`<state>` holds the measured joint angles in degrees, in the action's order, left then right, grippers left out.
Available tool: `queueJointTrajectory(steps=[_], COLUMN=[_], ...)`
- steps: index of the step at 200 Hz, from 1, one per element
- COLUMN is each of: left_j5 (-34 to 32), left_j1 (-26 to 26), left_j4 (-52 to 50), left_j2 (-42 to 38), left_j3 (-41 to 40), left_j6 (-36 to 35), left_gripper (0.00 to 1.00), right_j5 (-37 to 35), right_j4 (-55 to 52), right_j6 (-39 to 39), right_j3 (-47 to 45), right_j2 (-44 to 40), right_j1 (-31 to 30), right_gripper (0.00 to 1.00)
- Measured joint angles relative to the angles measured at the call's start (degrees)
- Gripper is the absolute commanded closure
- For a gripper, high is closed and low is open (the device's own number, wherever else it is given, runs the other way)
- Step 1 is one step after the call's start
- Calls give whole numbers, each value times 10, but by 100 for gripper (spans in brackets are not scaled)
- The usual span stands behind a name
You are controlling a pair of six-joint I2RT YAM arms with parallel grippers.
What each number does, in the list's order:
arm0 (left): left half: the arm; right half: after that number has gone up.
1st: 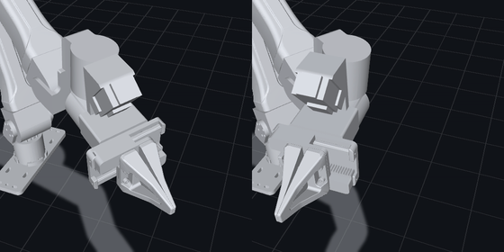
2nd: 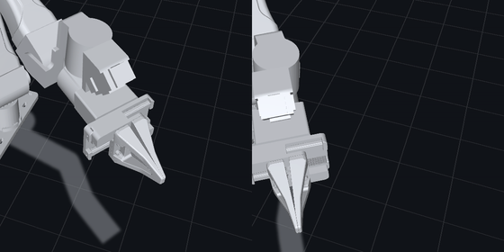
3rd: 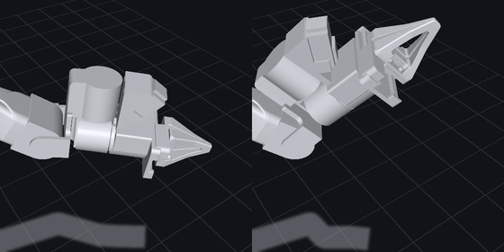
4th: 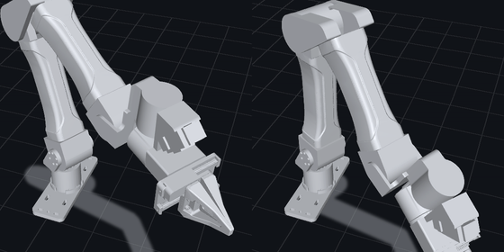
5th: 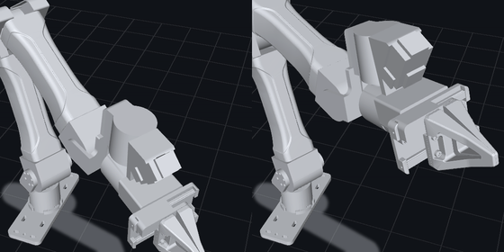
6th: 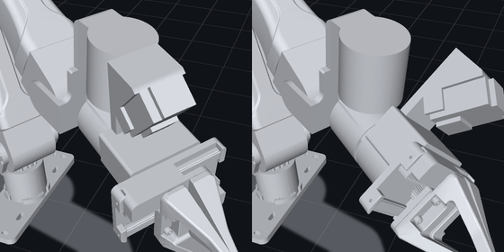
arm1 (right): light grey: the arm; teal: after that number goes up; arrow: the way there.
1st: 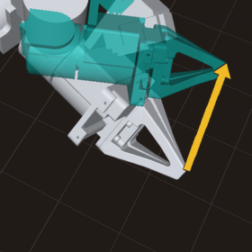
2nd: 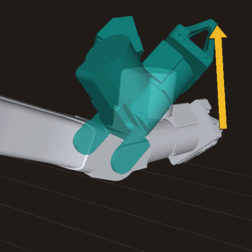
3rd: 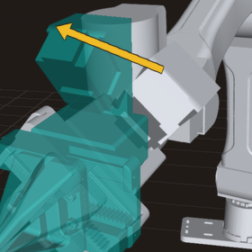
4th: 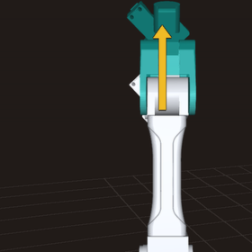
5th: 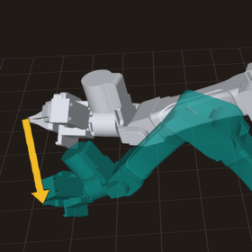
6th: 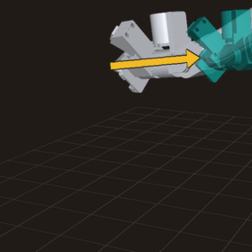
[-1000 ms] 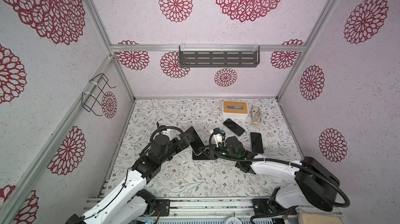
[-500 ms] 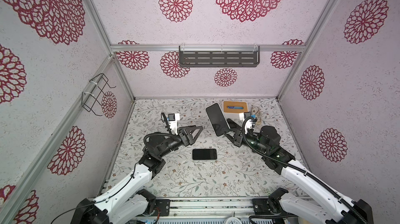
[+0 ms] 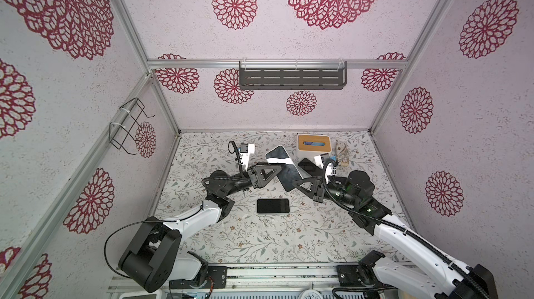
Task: Take the phone out of the phone case
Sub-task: Pass the phone.
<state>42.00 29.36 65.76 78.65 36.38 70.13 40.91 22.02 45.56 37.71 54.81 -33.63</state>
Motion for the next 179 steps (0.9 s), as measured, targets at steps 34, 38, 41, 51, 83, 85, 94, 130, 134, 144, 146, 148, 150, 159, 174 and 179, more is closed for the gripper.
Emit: queueJointTrajectory(steps=[34,38,41,51,83,85,94,130,134,144,146,148,150,159,174,179], left_j5=[14,16,17,23,33,34,36,50,51,49,49,48,47,31,-10,-30], left_j1=[0,0,0,0,0,0,0,2,2,4,4,4,5,6,7,9], left_j4=[-5,-5,-6,-7,-15,-16,-21,-15,-14,-15,-16,-16,-18,-35,-70,-83], left_j2=[-3,-3,-3,-3,-3,-3,-3,-4,-4,-5,-6,-7,-9,-17,-36,-46], left_j3=[2,2,2,2,2,2,2,2,2,2,2,2,2,2,2,2], left_j6=[-4,-3,-6,-4,0,-3,-2,2,3,4,4,4,4,5,5,5], left_gripper=[30,32,34,38,61,64,75,98,100,100,100,100,100,100,100,100], right_j5=[10,12,13,17,31,31,36,50,50,49,48,48,48,43,34,28], right_j4=[5,5,6,9,17,18,24,37,37,37,37,38,39,54,95,111], right_j6=[1,2,2,1,1,0,0,-1,-1,-1,0,0,0,-5,-4,0], right_j3=[-9,-9,-9,-10,-18,-19,-23,-45,-45,-46,-46,-46,-47,-52,-73,-82], right_j2=[-2,-2,-2,-2,-2,-2,-4,-23,-25,-28,-28,-29,-29,-29,-35,-37], right_j1=[0,0,0,0,0,0,0,1,1,1,1,1,1,1,1,0], right_gripper=[100,100,100,100,100,100,100,100,98,75,70,65,60,43,28,25])
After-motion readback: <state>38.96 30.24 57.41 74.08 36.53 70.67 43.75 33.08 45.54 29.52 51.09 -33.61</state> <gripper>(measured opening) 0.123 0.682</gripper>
